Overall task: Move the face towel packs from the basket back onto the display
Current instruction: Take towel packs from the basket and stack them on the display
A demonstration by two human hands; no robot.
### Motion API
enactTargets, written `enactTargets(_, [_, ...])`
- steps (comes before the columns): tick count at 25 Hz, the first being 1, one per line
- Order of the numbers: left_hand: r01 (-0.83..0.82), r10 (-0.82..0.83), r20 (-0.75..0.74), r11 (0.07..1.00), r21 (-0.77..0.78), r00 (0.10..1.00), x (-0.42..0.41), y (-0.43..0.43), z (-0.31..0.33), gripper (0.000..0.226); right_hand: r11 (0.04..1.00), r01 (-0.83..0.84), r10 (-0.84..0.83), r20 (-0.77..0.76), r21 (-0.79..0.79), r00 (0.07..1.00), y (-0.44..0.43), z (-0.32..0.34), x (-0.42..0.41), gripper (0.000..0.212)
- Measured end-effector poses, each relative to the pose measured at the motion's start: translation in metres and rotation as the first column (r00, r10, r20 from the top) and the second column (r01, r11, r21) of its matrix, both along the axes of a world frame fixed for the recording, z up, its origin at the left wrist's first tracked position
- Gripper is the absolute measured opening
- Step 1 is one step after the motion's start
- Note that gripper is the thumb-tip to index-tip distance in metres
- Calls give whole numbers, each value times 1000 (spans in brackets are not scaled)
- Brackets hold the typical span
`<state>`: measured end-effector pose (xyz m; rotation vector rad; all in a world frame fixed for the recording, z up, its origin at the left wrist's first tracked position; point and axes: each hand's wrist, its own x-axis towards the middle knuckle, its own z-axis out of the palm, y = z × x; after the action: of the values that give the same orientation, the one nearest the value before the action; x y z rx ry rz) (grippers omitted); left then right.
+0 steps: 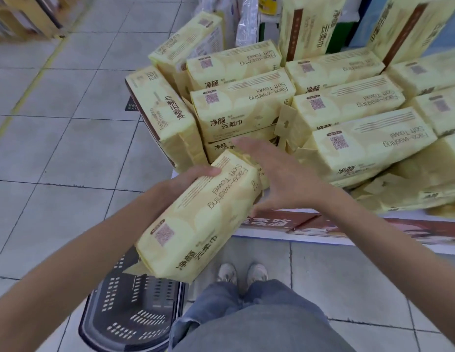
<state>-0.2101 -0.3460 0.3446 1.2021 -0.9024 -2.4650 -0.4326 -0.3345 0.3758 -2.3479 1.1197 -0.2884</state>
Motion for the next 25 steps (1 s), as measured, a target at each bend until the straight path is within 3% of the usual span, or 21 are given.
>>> enactTargets(2, [131, -131, 7, 991, -37, 991, -1, -1, 3, 76, 990, -133, 136, -93, 39, 986, -11, 3, 7, 127])
enactTargets(4, [205, -202, 77, 978, -32, 976, 0, -3, 2, 94, 966, -160, 171, -37, 206, 985, -14, 1, 10, 130])
enactTargets(8, [342, -336, 91, 937, -72, 938, 3, -4, 2, 96, 847, -152, -22, 319, 510, 948, -3, -10, 9, 119])
enactTargets(11, [397, -364, 331, 917, -36, 871, 20, -5, 11, 107, 802, -123, -141, 385, 585, 912, -6, -9, 2, 99])
enactTargets(13, [460, -363, 456, 880, -119, 813, 41, -5, 16, 110, 768, -50, -269, 393, 639, 879, -13, -9, -8, 94])
enactTargets(15, [420, -215, 523, 852, -314, 825, 63, 2, 16, 101, 748, -3, -371, 421, 664, 828, -22, -12, -19, 93])
enactTargets(18, [117, 178, 483, 846, -521, 857, 73, 27, -2, 94, 756, 66, -454, 450, 651, 769, -30, -22, -23, 93])
enactTargets(21, [-146, 473, 424, 782, -606, 773, 48, 47, -39, 85, 754, 139, -513, 444, 642, 734, -33, -43, -19, 98])
enactTargets(25, [-263, 630, 421, 709, -654, 652, 12, 41, -78, 77, 705, 242, -617, 408, 667, 673, -31, -64, -18, 113])
